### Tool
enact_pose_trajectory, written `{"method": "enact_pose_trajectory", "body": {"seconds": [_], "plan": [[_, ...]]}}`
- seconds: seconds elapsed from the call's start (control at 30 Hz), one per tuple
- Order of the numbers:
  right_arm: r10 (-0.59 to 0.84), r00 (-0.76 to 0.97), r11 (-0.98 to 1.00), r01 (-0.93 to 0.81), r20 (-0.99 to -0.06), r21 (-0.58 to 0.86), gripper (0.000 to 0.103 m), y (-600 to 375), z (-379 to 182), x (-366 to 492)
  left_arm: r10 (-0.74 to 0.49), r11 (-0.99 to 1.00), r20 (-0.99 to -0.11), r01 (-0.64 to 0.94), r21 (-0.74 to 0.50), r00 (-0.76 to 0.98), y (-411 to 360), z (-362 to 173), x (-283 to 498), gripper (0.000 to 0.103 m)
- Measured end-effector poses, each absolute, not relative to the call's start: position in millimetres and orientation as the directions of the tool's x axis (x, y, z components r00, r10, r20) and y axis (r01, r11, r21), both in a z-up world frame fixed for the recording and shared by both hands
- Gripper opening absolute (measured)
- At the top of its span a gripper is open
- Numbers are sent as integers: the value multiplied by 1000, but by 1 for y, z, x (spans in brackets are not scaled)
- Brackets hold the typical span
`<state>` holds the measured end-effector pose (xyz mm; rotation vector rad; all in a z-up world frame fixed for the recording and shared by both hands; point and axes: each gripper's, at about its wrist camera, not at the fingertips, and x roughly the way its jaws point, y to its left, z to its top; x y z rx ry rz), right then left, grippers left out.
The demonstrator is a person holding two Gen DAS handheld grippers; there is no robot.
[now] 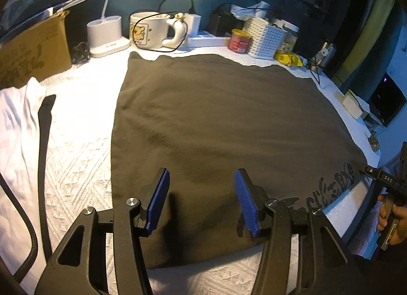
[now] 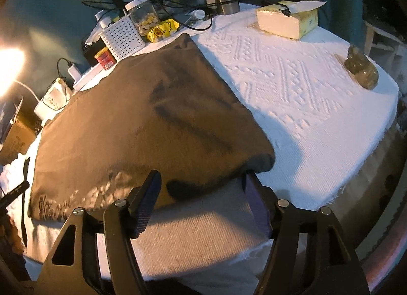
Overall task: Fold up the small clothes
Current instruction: 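Grasp the folded shirt edge with the right gripper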
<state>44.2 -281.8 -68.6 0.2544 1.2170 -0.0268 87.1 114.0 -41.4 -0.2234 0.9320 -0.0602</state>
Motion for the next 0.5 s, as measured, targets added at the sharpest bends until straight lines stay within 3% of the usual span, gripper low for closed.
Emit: {"method": "enact_pose_trajectory", "body": {"seconds": [0.5], "plan": [[105, 348, 976, 146, -932, 164, 74, -263, -81, 81, -168, 969, -790, -47, -241, 590, 127, -46, 106, 53]]}}
